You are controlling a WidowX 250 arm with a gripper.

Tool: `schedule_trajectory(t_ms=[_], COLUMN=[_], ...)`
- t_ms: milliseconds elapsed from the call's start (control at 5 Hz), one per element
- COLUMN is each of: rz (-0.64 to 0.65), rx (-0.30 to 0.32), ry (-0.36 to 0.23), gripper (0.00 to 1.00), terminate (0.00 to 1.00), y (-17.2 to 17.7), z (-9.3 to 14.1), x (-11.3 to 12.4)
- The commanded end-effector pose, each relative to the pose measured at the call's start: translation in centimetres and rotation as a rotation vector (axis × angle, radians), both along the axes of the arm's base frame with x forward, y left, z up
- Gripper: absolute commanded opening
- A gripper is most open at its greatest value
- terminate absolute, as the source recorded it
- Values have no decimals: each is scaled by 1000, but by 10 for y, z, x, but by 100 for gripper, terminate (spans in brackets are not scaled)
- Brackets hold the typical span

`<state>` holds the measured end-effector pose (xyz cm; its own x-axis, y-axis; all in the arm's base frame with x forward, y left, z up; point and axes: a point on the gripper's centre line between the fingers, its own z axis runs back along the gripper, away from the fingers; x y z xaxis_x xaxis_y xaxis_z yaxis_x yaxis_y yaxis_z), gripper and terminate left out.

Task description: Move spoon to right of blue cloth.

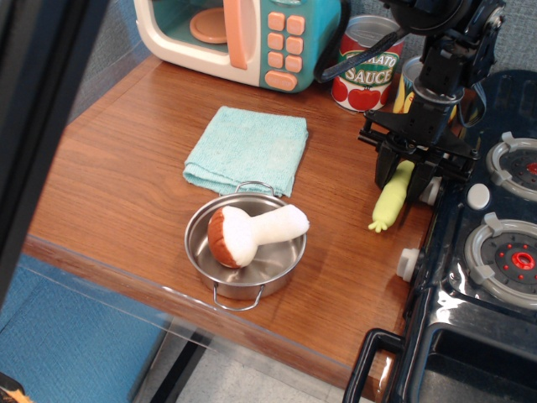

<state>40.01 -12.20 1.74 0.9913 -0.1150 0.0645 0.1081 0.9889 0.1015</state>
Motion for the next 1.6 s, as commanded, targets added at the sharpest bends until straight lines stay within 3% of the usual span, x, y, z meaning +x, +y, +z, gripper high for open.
schedule_trajectory(t_ms=[0, 600, 800, 1000, 1400], rz=[14, 8, 1, -18, -21], rx=[3, 51, 37, 20, -64], ry=[-120, -97, -98, -108, -209], gripper=[0, 0, 100, 100, 100], terminate=[0, 0, 0, 0, 0], y=[20, 47, 50, 51, 58], z=[43, 34, 32, 40, 84], x=[-14, -11, -11, -12, -19])
